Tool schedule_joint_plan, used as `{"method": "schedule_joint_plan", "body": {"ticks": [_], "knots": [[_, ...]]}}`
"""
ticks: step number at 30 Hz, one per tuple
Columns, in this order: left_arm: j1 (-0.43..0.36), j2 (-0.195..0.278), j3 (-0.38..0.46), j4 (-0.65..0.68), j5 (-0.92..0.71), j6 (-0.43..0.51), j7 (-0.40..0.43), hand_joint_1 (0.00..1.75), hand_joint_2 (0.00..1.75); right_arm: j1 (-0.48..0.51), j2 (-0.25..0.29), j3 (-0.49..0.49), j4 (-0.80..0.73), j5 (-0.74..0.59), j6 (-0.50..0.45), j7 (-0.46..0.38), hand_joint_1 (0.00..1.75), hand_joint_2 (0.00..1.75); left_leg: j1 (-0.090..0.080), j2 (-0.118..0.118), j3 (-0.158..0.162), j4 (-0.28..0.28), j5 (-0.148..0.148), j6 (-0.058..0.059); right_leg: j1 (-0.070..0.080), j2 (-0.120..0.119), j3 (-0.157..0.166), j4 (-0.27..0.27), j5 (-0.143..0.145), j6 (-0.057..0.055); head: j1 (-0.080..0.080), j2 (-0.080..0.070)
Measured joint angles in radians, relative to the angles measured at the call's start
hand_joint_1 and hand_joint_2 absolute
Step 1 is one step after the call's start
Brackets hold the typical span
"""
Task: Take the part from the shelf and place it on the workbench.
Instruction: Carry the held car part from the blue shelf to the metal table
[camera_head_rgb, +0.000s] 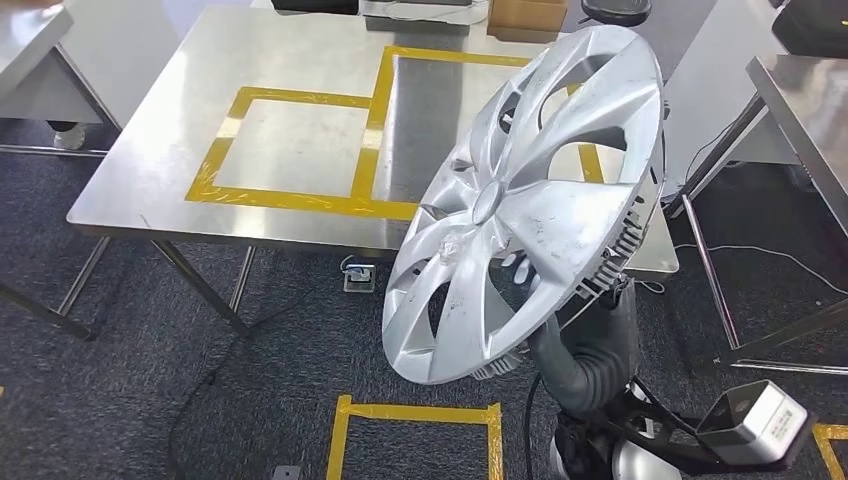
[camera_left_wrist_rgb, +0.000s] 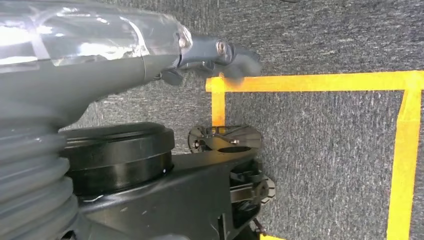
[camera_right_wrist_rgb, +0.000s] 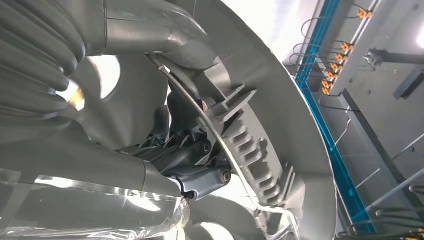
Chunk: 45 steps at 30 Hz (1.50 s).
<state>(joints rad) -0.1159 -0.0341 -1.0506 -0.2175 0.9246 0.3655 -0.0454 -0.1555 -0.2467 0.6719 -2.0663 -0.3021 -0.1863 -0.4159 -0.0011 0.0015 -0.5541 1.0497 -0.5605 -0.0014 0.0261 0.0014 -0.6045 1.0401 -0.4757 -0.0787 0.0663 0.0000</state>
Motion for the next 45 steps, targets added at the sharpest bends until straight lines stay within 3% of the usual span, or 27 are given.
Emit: {"method": "schedule_joint_plan", "body": {"ticks": [2, 4, 6, 7, 8, 10, 11, 13, 16, 18, 20, 21, 22, 23, 25, 27, 29, 32, 34, 36, 37, 38, 40, 41, 42, 45], "knots": [[-0.002, 0.002, 0.0, 0.0, -0.002, 0.0, -0.001, 0.0, 1.75, 0.001, 0.001, 0.0, -0.003, 0.0, 0.0, 0.0, 1.75, 1.75, -0.002, -0.002, -0.015, 0.033, -0.021, -0.008, -0.01, -0.003, 0.037, -0.054, 0.0, 0.01, 0.0, 0.0], [-0.002, 0.004, 0.0, 0.0, -0.003, 0.0, -0.001, 0.0, 1.75, 0.001, 0.003, 0.0, -0.003, 0.0, 0.001, -0.001, 1.75, 1.75, 0.004, -0.006, -0.074, 0.133, -0.061, -0.019, -0.017, -0.005, 0.056, -0.072, -0.003, 0.022, -0.011, 0.0], [0.0, 0.007, 0.0, 0.0, -0.003, 0.0, 0.0, 0.0, 1.75, 0.001, 0.004, 0.0, -0.003, 0.0, 0.001, -0.002, 1.75, 1.75, 0.011, -0.006, -0.136, 0.217, -0.071, -0.032, -0.021, -0.005, 0.067, -0.067, -0.016, 0.034, -0.021, 0.0], [0.001, 0.008, 0.0, 0.0, -0.003, 0.0, 0.0, 0.0, 1.75, 0.002, 0.004, 0.0, -0.002, 0.0, 0.001, -0.002, 1.75, 1.75, 0.015, -0.005, -0.148, 0.216, -0.048, -0.038, -0.023, -0.005, 0.073, -0.062, -0.025, 0.04, -0.026, 0.0], [0.001, 0.009, 0.0, 0.0, -0.003, 0.0, 0.0, 0.0, 1.75, 0.003, 0.005, 0.0, -0.002, 0.0, 0.001, -0.002, 1.75, 1.75, 0.019, -0.003, -0.142, 0.181, -0.006, -0.044, -0.027, -0.004, 0.08, -0.055, -0.036, 0.047, -0.029, 0.0], [0.001, 0.011, 0.0, 0.0, -0.003, 0.0, 0.0, 0.0, 1.75, 0.004, 0.005, 0.0, -0.002, 0.0, 0.0, -0.002, 1.75, 1.75, 0.022, 0.003, -0.104, 0.083, 0.063, -0.052, -0.032, -0.002, 0.091, -0.038, -0.061, 0.063, -0.038, 0.0], [0.0, 0.012, 0.0, 0.0, -0.003, 0.0, 0.0, 0.0, 1.75, 0.004, 0.006, 0.0, -0.003, 0.0, 0.0, -0.002, 1.75, 1.75, 0.022, 0.005, -0.087, 0.049, 0.072, -0.048, -0.032, -0.001, 0.091, -0.028, -0.071, 0.071, -0.043, 0.0], [0.001, 0.012, 0.0, 0.0, -0.003, 0.0, 0.0, 0.0, 1.75, 0.003, 0.005, 0.0, -0.003, 0.0, 0.001, -0.003, 1.75, 1.75, 0.017, 0.008, -0.078, 0.032, 0.058, -0.03, -0.031, 0.001, 0.089, -0.02, -0.081, 0.082, -0.046, 0.0], [0.003, 0.012, 0.0, 0.0, -0.003, 0.0, 0.0, 0.0, 1.75, 0.001, 0.005, 0.0, -0.003, 0.0, 0.001, -0.003, 1.75, 1.75, 0.019, 0.005, -0.069, 0.024, 0.047, -0.005, -0.033, 0.0, 0.088, -0.007, -0.098, 0.092, -0.037, 0.0], [0.001, 0.013, 0.0, 0.0, -0.003, 0.0, -0.001, 0.0, 1.75, 0.0, 0.005, -0.001, -0.004, 0.0, 0.001, -0.003, 1.75, 1.75, 0.023, 0.006, -0.056, 0.021, 0.039, 0.006, -0.035, -0.001, 0.049, 0.074, -0.134, 0.102, -0.028, 0.0], [0.0, 0.014, 0.0, 0.0, -0.003, 0.0, 0.0, 0.0, 1.75, 0.0, 0.005, -0.001, -0.003, 0.0, 0.001, -0.003, 1.75, 1.75, 0.022, 0.007, -0.044, 0.021, 0.028, 0.014, -0.037, -0.001, -0.03, 0.209, -0.174, 0.108, -0.018, 0.0], [0.001, 0.014, 0.0, 0.0, -0.003, 0.0, 0.0, 0.0, 1.75, 0.001, 0.005, 0.0, -0.003, 0.0, 0.001, -0.003, 1.75, 1.75, 0.022, 0.008, -0.037, 0.021, 0.023, 0.015, -0.037, -0.001, -0.065, 0.256, -0.177, 0.109, -0.016, 0.0], [0.001, 0.014, 0.0, 0.0, -0.003, 0.0, 0.0, 0.0, 1.75, 0.001, 0.005, 0.0, -0.003, 0.0, 0.001, -0.003, 1.75, 1.75, 0.021, 0.007, -0.029, 0.021, 0.016, 0.015, -0.037, -0.001, -0.085, 0.27, -0.158, 0.107, -0.014, 0.0], [0.001, 0.014, 0.0, 0.0, -0.003, 0.0, 0.0, 0.0, 1.75, 0.002, 0.005, 0.0, -0.003, 0.0, 0.001, -0.003, 1.75, 1.75, 0.021, 0.005, -0.019, 0.021, 0.009, 0.014, -0.036, -0.001, -0.088, 0.247, -0.121, 0.103, -0.012, 0.0], [0.0, 0.014, 0.0, 0.0, -0.003, 0.0, 0.0, 0.0, 1.75, 0.002, 0.004, 0.0, -0.003, 0.0, 0.001, -0.003, 1.75, 1.75, 0.02, 0.001, 0.001, 0.019, -0.004, 0.01, -0.033, 0.0, -0.061, 0.136, -0.029, 0.089, -0.009, 0.0], [-0.001, 0.012, 0.0, 0.0, -0.003, 0.0, 0.0, 0.0, 1.75, 0.001, 0.004, -0.001, -0.003, 0.0, 0.002, -0.003, 1.75, 1.75, 0.019, -0.002, 0.01, 0.016, -0.013, 0.002, -0.026, 0.002, -0.034, 0.056, 0.009, 0.076, -0.007, 0.0], [-0.002, 0.01, 0.0, 0.0, -0.004, -0.001, 0.002, 0.0, 1.75, 0.001, 0.004, -0.001, -0.003, 0.0, 0.002, -0.003, 1.75, 1.75, 0.019, -0.003, 0.008, 0.009, -0.014, -0.009, -0.021, 0.001, -0.023, 0.029, -0.004, 0.066, -0.005, 0.0], [-0.004, 0.011, 0.0, 0.0, -0.008, 0.0, 0.012, 0.0, 1.75, 0.007, 0.005, -0.001, -0.007, 0.0, 0.003, -0.003, 1.75, 1.75, 0.019, -0.002, 0.0, 0.026, -0.032, -0.023, -0.028, -0.002, 0.004, -0.014, -0.012, 0.059, -0.01, 0.0], [-0.004, 0.015, 0.0, 0.0, -0.008, 0.004, 0.016, 0.0, 1.75, 0.011, 0.005, -0.001, -0.008, 0.0, 0.003, -0.005, 1.75, 1.75, 0.019, -0.003, -0.049, 0.119, -0.071, -0.026, -0.029, -0.005, 0.022, -0.028, -0.013, 0.054, -0.023, 0.0], [-0.002, 0.023, 0.0, 0.001, -0.007, 0.007, 0.017, 0.0, 1.75, 0.013, 0.006, -0.001, -0.006, -0.001, 0.003, -0.012, 1.75, 1.75, 0.019, -0.004, -0.123, 0.228, -0.097, -0.03, -0.027, -0.005, 0.033, -0.029, -0.021, 0.05, -0.036, 0.0], [-0.001, 0.028, 0.0, 0.001, -0.006, 0.007, 0.016, 0.0, 1.75, 0.014, 0.007, -0.001, -0.004, -0.003, 0.003, -0.017, 1.75, 1.75, 0.02, -0.004, -0.145, 0.246, -0.084, -0.035, -0.027, -0.004, 0.039, -0.028, -0.026, 0.049, -0.039, 0.0], [-0.001, 0.032, 0.0, 0.001, -0.006, 0.007, 0.015, 0.0, 1.75, 0.015, 0.008, -0.001, -0.001, -0.007, 0.003, -0.022, 1.75, 1.75, 0.022, -0.003, -0.15, 0.23, -0.05, -0.042, -0.029, -0.002, 0.047, -0.027, -0.033, 0.051, -0.041, 0.0], [-0.001, 0.04, 0.0, 0.001, -0.006, 0.011, 0.014, 0.0, 1.75, 0.018, 0.011, -0.002, 0.003, -0.027, 0.009, -0.04, 1.75, 1.75, 0.029, 0.003, -0.121, 0.127, 0.042, -0.063, -0.034, 0.002, 0.063, -0.021, -0.05, 0.058, -0.046, 0.0], [-0.001, 0.044, 0.0, 0.001, -0.006, 0.015, 0.018, 0.0, 1.75, 0.02, 0.011, -0.004, 0.005, -0.045, 0.018, -0.059, 1.75, 1.75, 0.031, 0.006, -0.102, 0.077, 0.074, -0.072, -0.034, 0.004, 0.067, -0.014, -0.058, 0.064, -0.054, 0.0], [-0.001, 0.047, 0.0, 0.001, -0.006, 0.019, 0.025, 0.0, 1.75, 0.023, 0.013, -0.007, 0.007, -0.062, 0.03, -0.082, 1.75, 1.75, 0.032, 0.008, -0.088, 0.043, 0.08, -0.067, -0.034, 0.005, 0.067, -0.009, -0.065, 0.069, -0.06, 0.0], [0.0, 0.058, 0.0, 0.001, -0.005, 0.024, 0.046, 0.0, 1.75, 0.036, 0.017, -0.019, 0.015, -0.091, 0.061, -0.137, 1.75, 1.75, 0.026, 0.007, -0.074, 0.018, 0.058, -0.029, -0.03, 0.007, 0.063, -0.005, -0.071, 0.075, -0.058, 0.0]]}}
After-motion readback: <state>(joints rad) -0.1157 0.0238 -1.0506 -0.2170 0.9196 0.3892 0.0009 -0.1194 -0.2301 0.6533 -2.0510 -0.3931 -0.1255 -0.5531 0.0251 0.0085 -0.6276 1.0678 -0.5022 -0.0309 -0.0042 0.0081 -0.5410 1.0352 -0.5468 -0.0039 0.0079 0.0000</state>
